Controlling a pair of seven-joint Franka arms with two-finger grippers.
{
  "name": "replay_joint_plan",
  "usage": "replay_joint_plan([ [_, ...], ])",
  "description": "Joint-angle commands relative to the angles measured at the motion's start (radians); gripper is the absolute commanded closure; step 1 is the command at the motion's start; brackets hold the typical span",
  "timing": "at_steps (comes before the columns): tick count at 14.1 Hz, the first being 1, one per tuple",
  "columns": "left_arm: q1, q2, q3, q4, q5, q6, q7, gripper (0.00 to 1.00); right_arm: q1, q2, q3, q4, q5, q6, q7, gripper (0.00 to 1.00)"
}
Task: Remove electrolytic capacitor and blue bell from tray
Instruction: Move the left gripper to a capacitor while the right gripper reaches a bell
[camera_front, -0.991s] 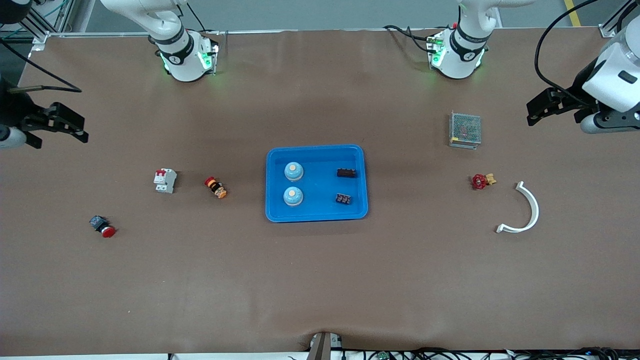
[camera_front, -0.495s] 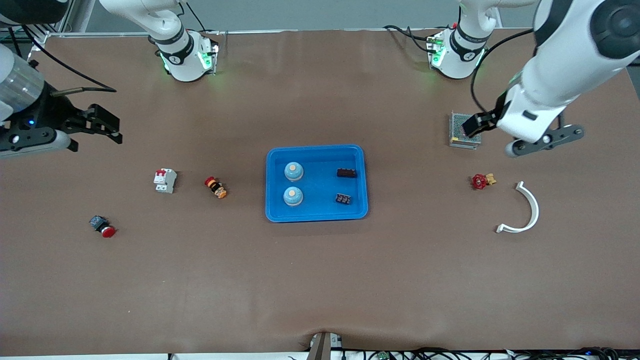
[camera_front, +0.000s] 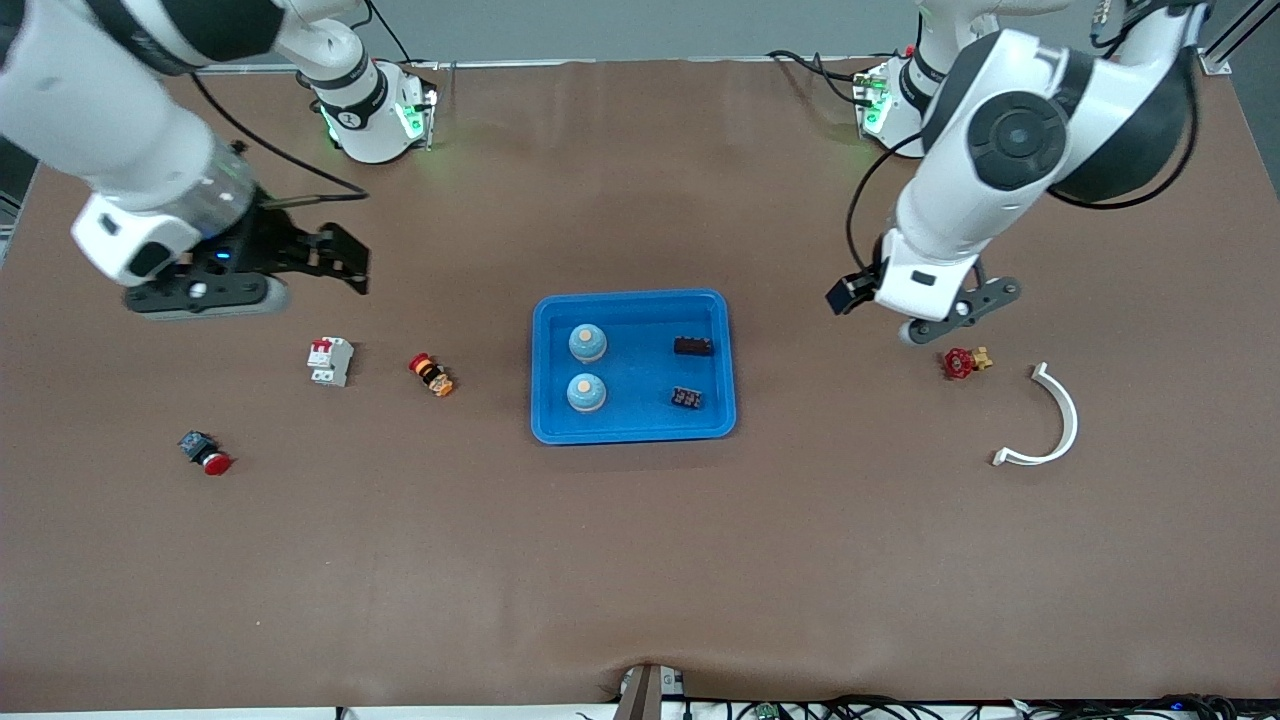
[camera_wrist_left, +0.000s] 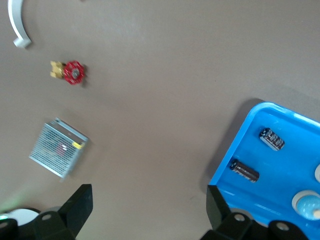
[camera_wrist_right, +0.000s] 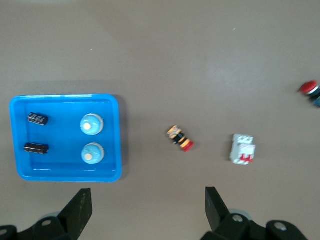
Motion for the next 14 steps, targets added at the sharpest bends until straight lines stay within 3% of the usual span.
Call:
replay_joint_plan([
  [1,-0.023,0.003,-0.006,-0.045,-0.016,0.055,-0.107,0.00,0.070,0.032,-0.011,-0.015,0.010,0.017,0.078,0.00],
  [10,-0.195,0.202,-0.005,-0.083,0.029,0.279,-0.593,0.00,0.215,0.057,-0.011,-0.246,0.012,0.351,0.210,0.00],
  [14,-0.233,0.274,-0.006,-0.082,0.081,0.359,-0.767,0.00,0.224,0.109,-0.011,-0.264,0.012,0.383,0.210,0.00],
])
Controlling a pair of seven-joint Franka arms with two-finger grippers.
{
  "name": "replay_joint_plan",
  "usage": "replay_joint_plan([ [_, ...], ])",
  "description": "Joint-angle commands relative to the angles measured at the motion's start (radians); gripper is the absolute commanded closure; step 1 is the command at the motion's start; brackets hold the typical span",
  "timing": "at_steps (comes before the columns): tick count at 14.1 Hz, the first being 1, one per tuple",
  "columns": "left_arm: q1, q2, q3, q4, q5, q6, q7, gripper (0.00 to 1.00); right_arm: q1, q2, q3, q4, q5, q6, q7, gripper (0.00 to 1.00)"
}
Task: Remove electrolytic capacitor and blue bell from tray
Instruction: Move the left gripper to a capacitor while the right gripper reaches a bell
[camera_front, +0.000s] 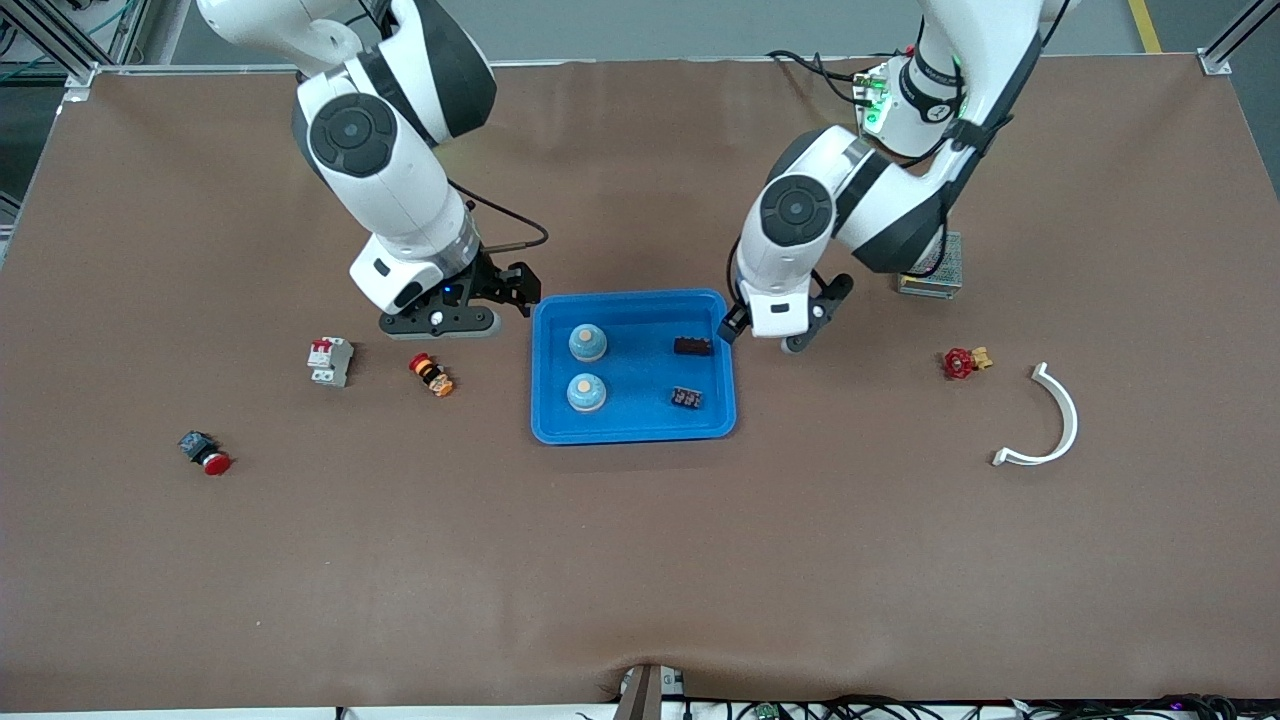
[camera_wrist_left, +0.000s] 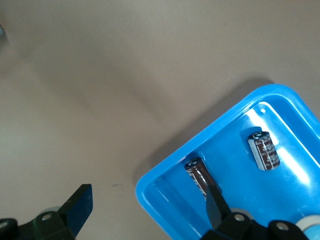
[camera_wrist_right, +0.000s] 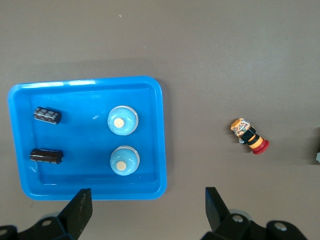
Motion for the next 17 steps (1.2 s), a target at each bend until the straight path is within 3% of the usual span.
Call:
replay_joint_plan([
  [1,-0.019,0.039,0.000,0.007,0.023,0.060,-0.098,0.00,0.024,0.026,-0.010,-0.016,0.007,0.035,0.015,0.00],
  [6,-0.061,0.130,0.005,0.033,0.078,0.168,-0.291,0.00,0.045,0.069,-0.010,-0.073,0.005,0.129,0.015,0.00],
  [13,-0.107,0.266,0.007,0.143,0.185,0.174,-0.521,0.00,0.093,0.147,-0.010,-0.076,0.005,0.196,0.016,0.00],
  [17,-0.117,0.309,0.008,0.168,0.224,0.174,-0.630,0.12,0.122,0.207,-0.010,-0.093,0.005,0.293,0.016,0.00],
])
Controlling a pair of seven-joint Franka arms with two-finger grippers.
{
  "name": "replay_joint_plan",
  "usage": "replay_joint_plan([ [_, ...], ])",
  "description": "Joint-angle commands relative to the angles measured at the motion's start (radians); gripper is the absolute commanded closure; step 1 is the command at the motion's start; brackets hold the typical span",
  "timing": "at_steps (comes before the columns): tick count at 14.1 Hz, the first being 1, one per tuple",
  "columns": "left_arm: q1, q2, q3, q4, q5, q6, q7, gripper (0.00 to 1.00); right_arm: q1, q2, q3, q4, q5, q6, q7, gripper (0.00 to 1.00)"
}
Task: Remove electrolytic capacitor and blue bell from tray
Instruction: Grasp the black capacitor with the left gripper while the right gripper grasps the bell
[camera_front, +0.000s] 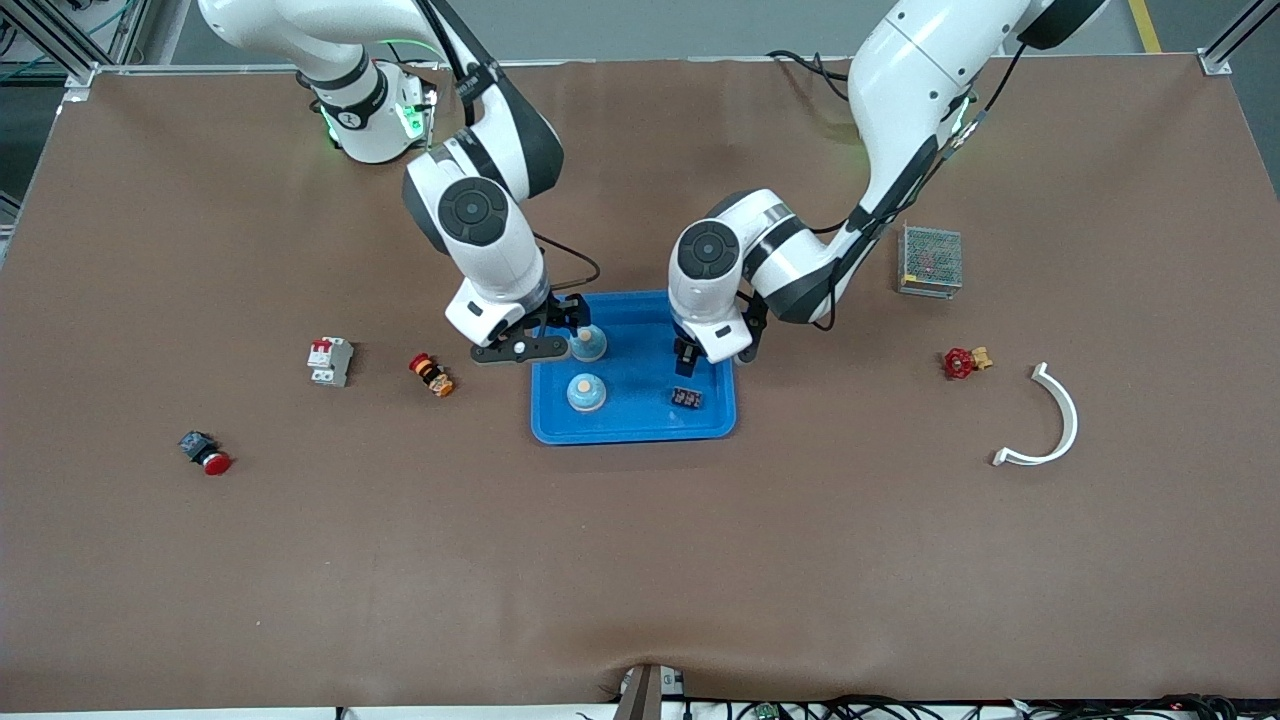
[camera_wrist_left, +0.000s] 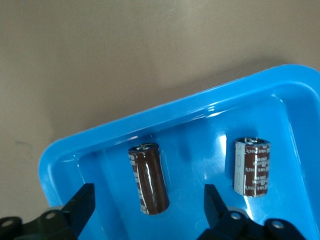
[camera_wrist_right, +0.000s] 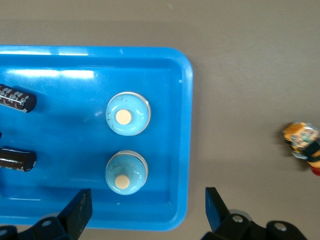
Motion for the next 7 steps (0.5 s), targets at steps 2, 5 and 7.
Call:
replay_joint_plan([
  [2,-0.021,0.045,0.007,0.027,0.054,0.001,-0.090,0.17,0.033,0.055,-0.010,-0.007,0.005,0.078,0.016,0.00],
  [5,-0.022,0.063,0.009,0.028,0.056,0.001,-0.115,0.29,0.041,0.100,-0.010,-0.007,0.006,0.135,0.017,0.00],
  [7,-0.022,0.069,0.009,0.028,0.056,0.001,-0.123,0.39,0.055,0.120,-0.010,-0.008,0.006,0.155,0.017,0.00],
])
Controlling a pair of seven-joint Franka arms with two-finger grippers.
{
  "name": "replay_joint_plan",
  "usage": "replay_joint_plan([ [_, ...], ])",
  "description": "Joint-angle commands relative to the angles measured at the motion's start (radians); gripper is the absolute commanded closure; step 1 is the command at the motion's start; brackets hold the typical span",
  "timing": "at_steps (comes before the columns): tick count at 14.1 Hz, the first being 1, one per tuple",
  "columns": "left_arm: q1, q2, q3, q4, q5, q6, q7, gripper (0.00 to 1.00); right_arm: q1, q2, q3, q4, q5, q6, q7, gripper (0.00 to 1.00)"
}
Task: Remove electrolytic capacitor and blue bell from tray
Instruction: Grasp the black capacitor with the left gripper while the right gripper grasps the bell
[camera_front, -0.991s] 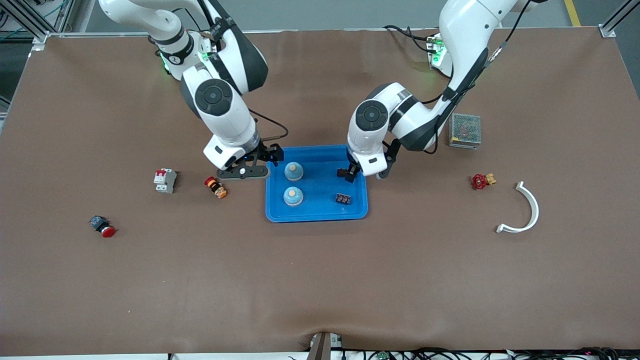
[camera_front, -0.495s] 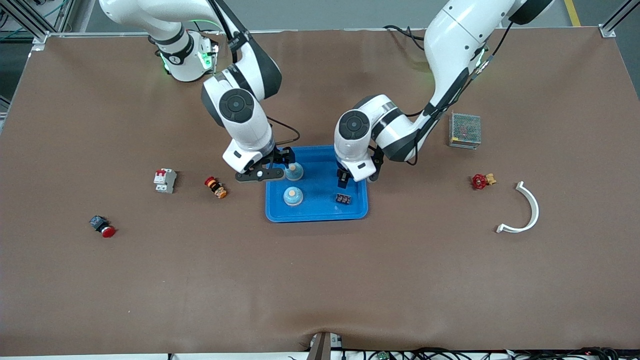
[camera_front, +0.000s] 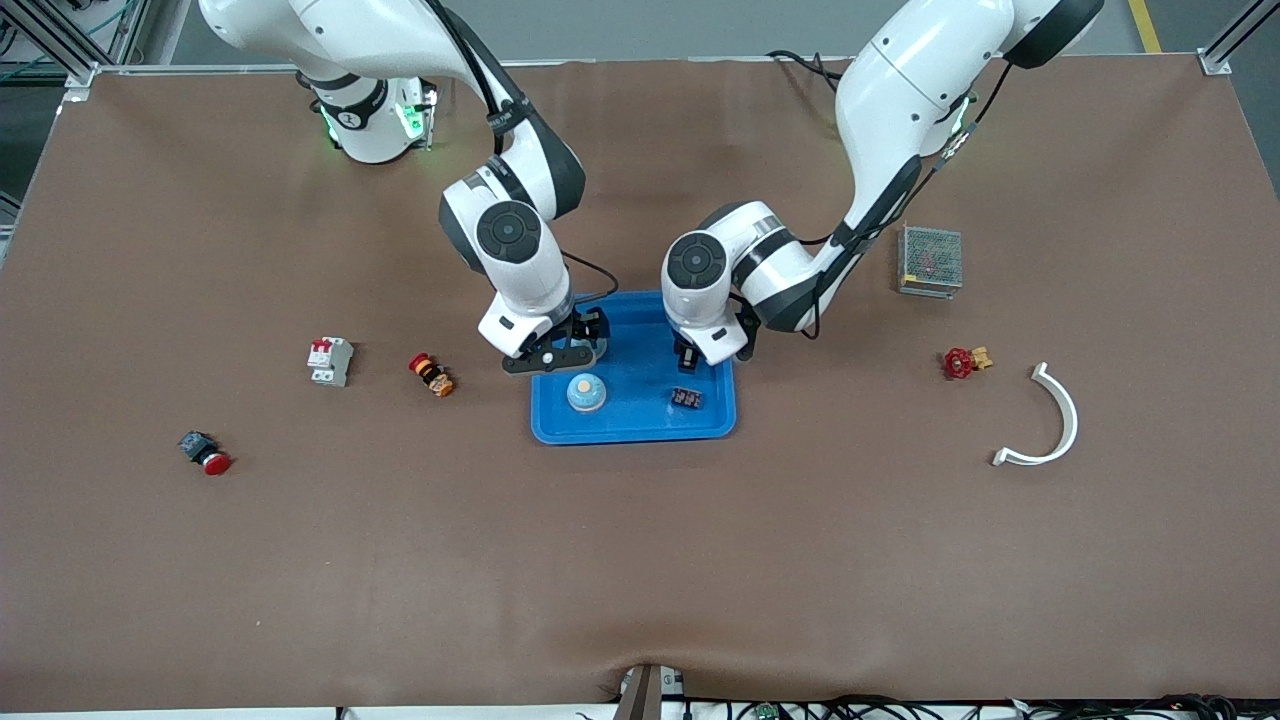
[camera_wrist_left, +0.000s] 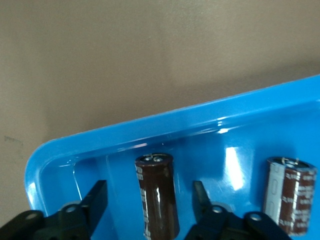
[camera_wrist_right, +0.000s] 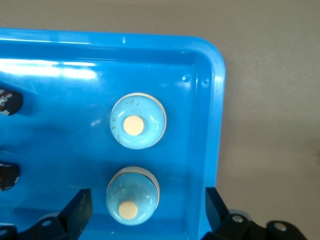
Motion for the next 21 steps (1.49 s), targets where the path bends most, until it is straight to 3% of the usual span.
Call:
replay_joint_plan([
  [1,-0.012,0.023,0.007,0.023,0.024,0.001,-0.029,0.46,0.024,0.022,-0.010,-0.005,0.006,0.032,0.017,0.00],
  [4,-0.010,0.038,0.007,0.040,0.024,0.001,-0.026,0.65,0.044,0.042,-0.010,-0.027,0.006,0.081,0.017,0.00],
  [7,-0.004,0.030,0.007,0.073,0.022,-0.005,-0.019,0.98,0.060,0.082,-0.010,-0.030,0.006,0.125,0.017,0.00],
  [12,0.017,0.000,0.007,0.100,0.027,-0.019,-0.012,1.00,0.074,0.104,-0.010,-0.068,0.006,0.191,0.017,0.00],
  [17,0.047,-0.091,0.007,0.090,0.025,-0.173,0.105,1.00,0.079,0.104,-0.010,-0.070,0.006,0.193,0.017,0.00],
  [21,0.140,-0.170,0.000,0.037,0.027,-0.255,0.197,1.00,0.094,0.104,-0.010,-0.068,0.006,0.194,0.044,0.00],
])
